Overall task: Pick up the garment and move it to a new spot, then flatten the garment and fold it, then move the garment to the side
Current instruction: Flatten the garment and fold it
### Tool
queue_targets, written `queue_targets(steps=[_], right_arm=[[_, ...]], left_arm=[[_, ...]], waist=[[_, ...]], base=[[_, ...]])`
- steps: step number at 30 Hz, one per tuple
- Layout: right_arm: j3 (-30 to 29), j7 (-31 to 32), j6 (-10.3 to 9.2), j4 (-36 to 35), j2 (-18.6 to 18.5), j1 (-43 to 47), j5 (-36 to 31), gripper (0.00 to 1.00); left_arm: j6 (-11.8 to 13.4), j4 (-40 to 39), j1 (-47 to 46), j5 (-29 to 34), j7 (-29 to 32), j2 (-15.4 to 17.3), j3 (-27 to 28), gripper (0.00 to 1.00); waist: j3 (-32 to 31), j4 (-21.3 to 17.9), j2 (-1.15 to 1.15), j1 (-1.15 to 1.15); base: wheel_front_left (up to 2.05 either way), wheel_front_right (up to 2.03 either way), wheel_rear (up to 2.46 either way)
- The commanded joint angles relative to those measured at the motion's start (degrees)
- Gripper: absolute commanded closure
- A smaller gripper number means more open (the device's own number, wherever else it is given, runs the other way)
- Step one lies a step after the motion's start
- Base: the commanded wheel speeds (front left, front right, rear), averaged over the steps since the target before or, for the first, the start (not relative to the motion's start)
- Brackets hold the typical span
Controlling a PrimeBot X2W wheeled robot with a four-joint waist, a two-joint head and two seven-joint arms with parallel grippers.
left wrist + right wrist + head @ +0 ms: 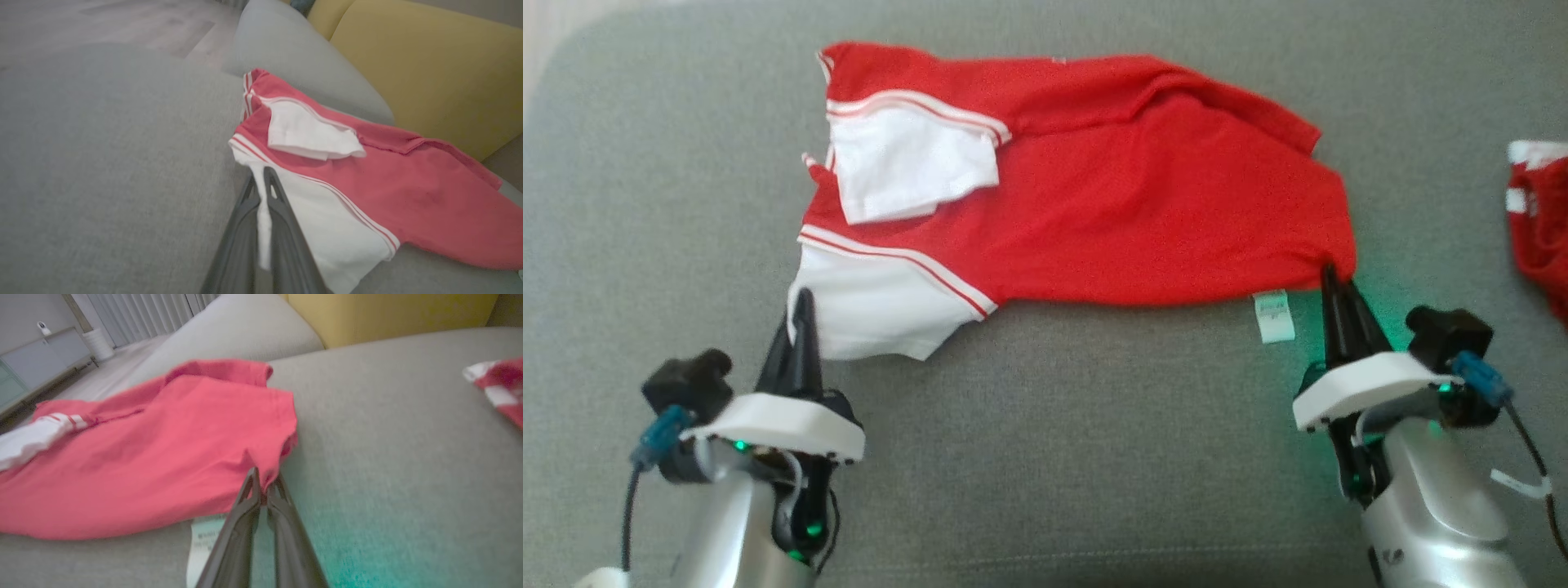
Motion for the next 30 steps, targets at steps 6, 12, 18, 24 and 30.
queue_targets(steps=[6, 12, 18, 24, 30], right_arm=[[2.94, -0.23, 0.37, -12.34, 0.06, -0.98, 0.99, 1.0], [4.16, -0.23, 0.37, -22.17, -2.59, -6.97, 1.73, 1.0], [4.51, -0.09, 0.37, -28.07, -8.03, -17.08, 4.89, 1.0], [5.05, 4.47, 0.37, -25.41, -10.93, -25.71, 6.47, 1.0], [8.25, 4.91, 0.37, -14.92, -11.52, -35.31, 3.56, 1.0]], left_arm=[[-1.08, -8.82, -2.87, 2.56, -0.31, 0.95, 5.47, 1.0], [-2.3, -15.5, -9.68, 6.99, -0.31, 3.78, 7.52, 1.0], [-2.71, -18.22, -21.97, 9.78, 0.55, 10.67, 5.86, 1.0], [-2.52, -15.65, -33.04, 10.84, 7.76, 13.47, 4.51, 1.0], [-1.88, -3.96, -43.87, 13.55, 8.57, 13.08, 1.29, 1.0]], waist=[[-7.68, -0.61, 0.0, -0.01], [-13.01, -0.78, 0.0, -0.01], [-13.74, 0.24, 0.0, -0.01], [-9.12, 1.63, 0.0, -0.01], [-1.37, 2.22, 0.0, -0.01]], base=[[0.0, 0.0, 0.0], [0.0, 0.0, 0.0], [0.0, 0.0, 0.0], [0.0, 0.0, 0.0], [0.0, 0.0, 0.0]])
